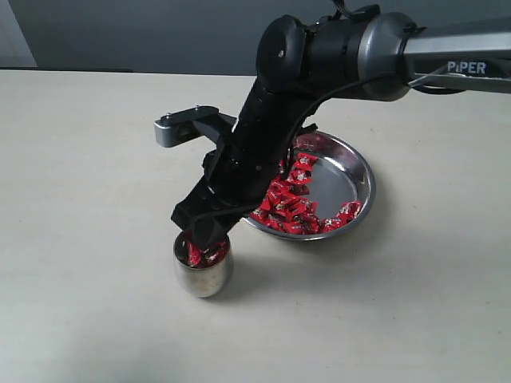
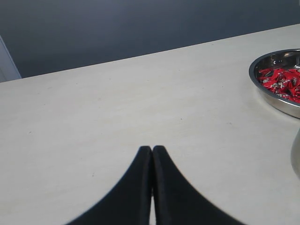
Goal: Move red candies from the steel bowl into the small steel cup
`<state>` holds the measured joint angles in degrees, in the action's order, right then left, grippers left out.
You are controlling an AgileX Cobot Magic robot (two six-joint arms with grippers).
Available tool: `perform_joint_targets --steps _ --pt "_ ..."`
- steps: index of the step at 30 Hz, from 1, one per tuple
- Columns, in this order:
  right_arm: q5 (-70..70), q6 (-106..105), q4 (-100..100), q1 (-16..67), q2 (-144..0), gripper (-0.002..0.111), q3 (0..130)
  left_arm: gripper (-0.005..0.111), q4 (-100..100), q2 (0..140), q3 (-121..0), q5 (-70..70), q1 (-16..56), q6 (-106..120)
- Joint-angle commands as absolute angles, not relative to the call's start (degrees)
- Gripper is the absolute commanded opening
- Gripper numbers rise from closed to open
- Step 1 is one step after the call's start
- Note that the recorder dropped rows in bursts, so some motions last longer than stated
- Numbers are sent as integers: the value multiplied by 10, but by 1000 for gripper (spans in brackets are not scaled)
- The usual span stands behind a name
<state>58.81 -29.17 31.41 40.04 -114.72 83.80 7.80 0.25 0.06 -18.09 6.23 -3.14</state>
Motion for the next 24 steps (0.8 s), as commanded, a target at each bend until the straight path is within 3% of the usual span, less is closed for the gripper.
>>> perform_joint_targets --steps 1,12,24 --pt "593 -300 316 401 -1145 32 837 0 78 0 0 -177 67 -35" --pt "488 -212 167 400 -1089 32 837 0 78 0 0 -177 67 -35" --pt "490 -48 -65 397 -1084 32 837 0 78 0 0 -177 67 -35"
